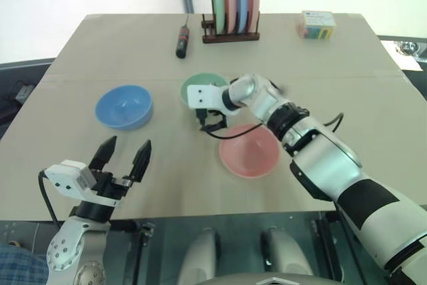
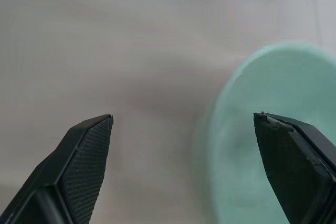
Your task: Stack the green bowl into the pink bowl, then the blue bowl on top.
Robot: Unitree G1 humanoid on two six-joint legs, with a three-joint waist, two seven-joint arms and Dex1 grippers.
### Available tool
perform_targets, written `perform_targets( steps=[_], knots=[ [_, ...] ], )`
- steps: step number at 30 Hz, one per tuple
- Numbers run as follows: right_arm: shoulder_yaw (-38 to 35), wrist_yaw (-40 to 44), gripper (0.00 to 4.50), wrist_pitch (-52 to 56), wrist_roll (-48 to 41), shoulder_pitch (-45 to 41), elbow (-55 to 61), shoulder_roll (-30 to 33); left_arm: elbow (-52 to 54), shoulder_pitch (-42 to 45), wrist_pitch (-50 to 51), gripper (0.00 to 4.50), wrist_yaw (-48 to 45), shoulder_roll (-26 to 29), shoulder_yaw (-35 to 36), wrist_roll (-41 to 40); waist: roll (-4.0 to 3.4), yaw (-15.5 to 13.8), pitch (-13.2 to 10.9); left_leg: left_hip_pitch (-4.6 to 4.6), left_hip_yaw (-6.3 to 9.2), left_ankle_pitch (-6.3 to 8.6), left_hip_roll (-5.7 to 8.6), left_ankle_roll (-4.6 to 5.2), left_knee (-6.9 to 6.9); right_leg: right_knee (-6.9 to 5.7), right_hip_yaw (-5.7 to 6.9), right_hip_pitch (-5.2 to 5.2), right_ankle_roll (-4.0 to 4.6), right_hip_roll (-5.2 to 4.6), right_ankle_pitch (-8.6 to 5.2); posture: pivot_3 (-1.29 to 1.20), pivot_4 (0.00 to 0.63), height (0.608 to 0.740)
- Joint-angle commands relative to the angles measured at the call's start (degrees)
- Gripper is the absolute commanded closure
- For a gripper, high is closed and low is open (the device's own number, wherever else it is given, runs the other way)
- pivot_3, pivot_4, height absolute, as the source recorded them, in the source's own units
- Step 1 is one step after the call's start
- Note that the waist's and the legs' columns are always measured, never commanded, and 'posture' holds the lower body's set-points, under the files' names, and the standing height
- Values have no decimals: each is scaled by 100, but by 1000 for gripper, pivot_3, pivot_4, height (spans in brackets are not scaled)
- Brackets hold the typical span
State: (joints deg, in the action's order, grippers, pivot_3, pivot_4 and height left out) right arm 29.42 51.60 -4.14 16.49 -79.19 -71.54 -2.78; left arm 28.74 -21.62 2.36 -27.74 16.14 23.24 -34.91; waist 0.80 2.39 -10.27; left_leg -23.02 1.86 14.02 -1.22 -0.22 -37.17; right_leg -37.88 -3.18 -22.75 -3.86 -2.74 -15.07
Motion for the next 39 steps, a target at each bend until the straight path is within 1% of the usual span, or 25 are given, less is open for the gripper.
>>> perform_targets(
  steps=[1, 2, 5, 6, 8, 10, 11, 15, 19, 21, 23, 26, 29, 30, 34, 39],
  knots=[
    [-156, -253, 552, -95, 150, -255, -195, -29, 159, -40, -113, 0, -14, 62, 86, 38, -1, 7, 0, 0, 0, 0, 0, 0, 0, 0, 0, 0, 0, 0, 0, 0, 150, 740],
    [-182, -257, 775, -109, 171, -259, -228, -36, 155, -41, -117, 0, -13, 65, 91, 37, -1, 12, -1, 0, 0, 0, 0, 0, 0, 0, 0, -1, 0, 0, 0, 0, 150, 740],
    [-248, -228, 2119, -138, 224, -256, -274, -47, 153, -46, -121, 0, -17, 69, 98, 25, -2, 20, -1, 1, 0, 0, -1, 0, 3, -3, 0, -4, 1, 2, 0, 0, 150, 740],
    [-265, -221, 2421, -148, 236, -254, -278, -46, 157, -45, -119, 0, -20, 67, 91, 21, -2, 22, -1, 1, 0, 0, -1, 0, 4, -3, 0, -5, 1, 2, -1, 0, 150, 740],
    [-292, -190, 3297, -162, 255, -250, -277, -45, 157, -38, -118, 0, -34, 64, 78, 3, -2, 19, -1, 0, -1, 0, -1, 0, 5, -3, -1, -7, 1, 3, -1, 0, 150, 740],
    [-318, -154, 4298, -185, 279, -249, -266, -43, 139, -11, -128, 0, -64, 68, 52, -1, -2, 19, -1, 0, -1, 0, -1, 0, 5, -2, -1, -6, 1, 2, -1, 0, 150, 740],
    [-337, -138, 4426, -200, 289, -251, -257, -41, 127, 7, -137, 0, -76, 65, 42, -4, -2, 18, -1, 0, -2, 0, -1, 0, 5, -3, -1, -6, 1, 2, -1, 0, 150, 740],
    [-490, 27, 4426, -316, 229, -357, -100, 4, 104, 75, -140, 0, -137, 59, -20, -28, -2, 16, -3, 0, -1, 0, -1, 0, 5, -3, 0, -6, 1, 2, -1, 0, 150, 740],
    [-772, 714, 4426, -354, -96, -511, 514, 127, 72, 148, -122, 0, -326, 76, -154, -106, -3, 18, -6, -3, 0, 0, -1, -1, 5, -3, 0, -7, 1, 3, -1, 0, 150, 740],
    [-918, 1595, 4426, 148, -503, -289, 1550, 372, 53, 287, -75, 0, -674, 227, -374, -143, -5, 14, -11, -4, -1, 0, -1, -1, 6, -2, -1, -9, 1, 3, -1, 0, 150, 740],
    [-925, 2274, 4426, 750, -767, 78, 2704, 698, -23, 457, -9, 0, -960, 397, -531, -165, -3, -1, -10, -28, 12, -1, -1, -1, 0, -4, 12, -26, 0, 3, 0, 0, 150, 740],
    [-810, 2692, 4426, 1381, -860, 541, 4095, 1198, -196, 748, 97, 0, -1204, 581, -630, -269, 1, -59, -6, -62, 36, -3, 0, -4, -15, -1, 35, -39, -1, 2, 1, 0, 150, 740],
    [-737, 3143, 4426, 2062, -883, 1139, 5908, 2094, -598, 1326, 230, 0, -1529, 834, -737, -296, -1, -128, -8, -75, 41, -4, 9, -5, -24, -5, 41, -45, -1, -7, 2, 0, 150, 740],
    [-715, 3217, 4426, 2246, -902, 1275, 6308, 2288, -689, 1440, 250, 0, -1593, 879, -753, -302, -4, -140, -9, -80, 46, -5, 11, -7, -29, -5, 47, -47, -2, -8, 2, 0, 150, 740],
    [-679, 3402, 4426, 3248, -1016, 2253, 8257, 3265, -1189, 2017, 303, 0, -1946, 1038, -845, -350, -4, -116, -9, -76, 45, -6, 3, -8, -23, -9, 46, -52, -1, -1, 1, 0, 150, 740],
    [-823, 3355, 4426, 4255, -1336, 3077, 9839, 4139, -1502, 2389, 386, 0, -2329, 1119, -929, -415, -4, -77, -9, -79, 35, -7, 3, -8, -25, -10, 37, -56, -2, -2, 2, 0, 150, 740]
  ],
)
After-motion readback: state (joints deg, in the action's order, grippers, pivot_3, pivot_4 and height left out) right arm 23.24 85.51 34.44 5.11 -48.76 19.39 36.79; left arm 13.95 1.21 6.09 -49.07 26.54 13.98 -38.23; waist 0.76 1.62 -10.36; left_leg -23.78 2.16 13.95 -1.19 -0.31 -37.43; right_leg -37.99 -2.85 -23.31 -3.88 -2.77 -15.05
